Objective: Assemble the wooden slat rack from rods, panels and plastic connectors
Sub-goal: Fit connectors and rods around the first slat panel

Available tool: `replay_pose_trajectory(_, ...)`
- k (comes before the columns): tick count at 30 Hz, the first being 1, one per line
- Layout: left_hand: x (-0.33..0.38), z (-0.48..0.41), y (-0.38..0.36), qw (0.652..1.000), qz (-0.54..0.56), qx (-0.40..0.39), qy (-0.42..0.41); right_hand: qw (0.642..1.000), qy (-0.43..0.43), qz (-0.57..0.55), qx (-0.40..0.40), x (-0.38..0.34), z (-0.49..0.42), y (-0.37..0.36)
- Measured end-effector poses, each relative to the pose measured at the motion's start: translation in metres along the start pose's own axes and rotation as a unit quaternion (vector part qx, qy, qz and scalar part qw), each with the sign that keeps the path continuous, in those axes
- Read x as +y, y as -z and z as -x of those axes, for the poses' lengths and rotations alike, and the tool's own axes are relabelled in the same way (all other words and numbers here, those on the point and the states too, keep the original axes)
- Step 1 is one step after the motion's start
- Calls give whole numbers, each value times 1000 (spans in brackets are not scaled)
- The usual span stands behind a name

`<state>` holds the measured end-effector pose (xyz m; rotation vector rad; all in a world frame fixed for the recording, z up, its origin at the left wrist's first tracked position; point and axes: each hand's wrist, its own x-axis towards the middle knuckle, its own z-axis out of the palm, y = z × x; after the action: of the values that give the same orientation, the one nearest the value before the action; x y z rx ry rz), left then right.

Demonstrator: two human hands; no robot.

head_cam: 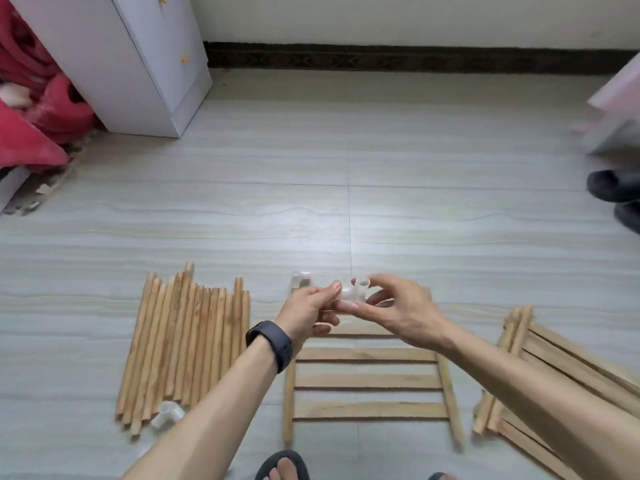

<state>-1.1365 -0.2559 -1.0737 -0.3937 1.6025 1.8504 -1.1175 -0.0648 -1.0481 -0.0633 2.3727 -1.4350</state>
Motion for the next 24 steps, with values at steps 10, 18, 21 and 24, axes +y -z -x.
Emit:
replay_pose_trajectory(10, -75, -78, -48, 990, -76, 15, 115, 969, -109, -194, 105, 118, 3, -6)
replay_pose_trajectory(18, -138, -93, 31, 764, -589, 244, -100, 943, -230, -201, 133, 182, -56, 83)
replay_pose_trajectory(21, -162, -97, 50, 758, -610, 211, -89, 950, -246, -148, 125, 192, -75, 95)
replay_pose_trajectory(24, -173, -98, 52, 742, -621, 227, -110, 962, -237, -38, 127, 197, -88, 100)
